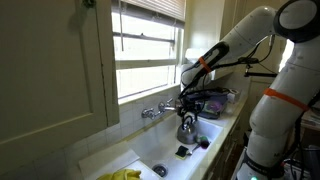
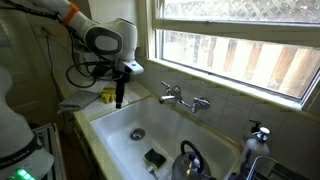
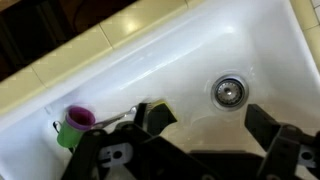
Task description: Turn the tap faucet to the left, then move the sponge backwards, then turn the tap faucet to the right and open the tap
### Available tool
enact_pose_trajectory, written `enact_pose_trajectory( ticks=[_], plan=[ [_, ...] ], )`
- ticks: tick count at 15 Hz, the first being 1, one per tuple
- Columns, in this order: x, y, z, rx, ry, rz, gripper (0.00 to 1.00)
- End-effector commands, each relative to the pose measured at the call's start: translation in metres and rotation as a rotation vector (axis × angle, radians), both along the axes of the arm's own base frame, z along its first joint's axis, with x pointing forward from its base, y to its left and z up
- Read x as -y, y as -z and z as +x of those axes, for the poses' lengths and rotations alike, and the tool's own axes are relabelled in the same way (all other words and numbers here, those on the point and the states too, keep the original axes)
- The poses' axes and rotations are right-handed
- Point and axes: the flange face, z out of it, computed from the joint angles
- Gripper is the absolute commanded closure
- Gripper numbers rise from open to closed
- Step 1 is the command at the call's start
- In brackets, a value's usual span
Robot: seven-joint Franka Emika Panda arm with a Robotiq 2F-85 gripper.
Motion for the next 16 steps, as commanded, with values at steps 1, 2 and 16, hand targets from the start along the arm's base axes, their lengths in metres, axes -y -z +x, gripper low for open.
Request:
enact_pose_trajectory(
  ticks=[1, 2, 16],
  plan=[
    [0.039, -0.014, 0.009, 0.11, 0.009, -0.055, 0.0],
    [0.05, -0.019, 0.014, 0.142, 0.031, -0.061, 0.0],
    [0.06, -0.009, 0.022, 0.205, 0.082, -0.052, 0.0]
  ],
)
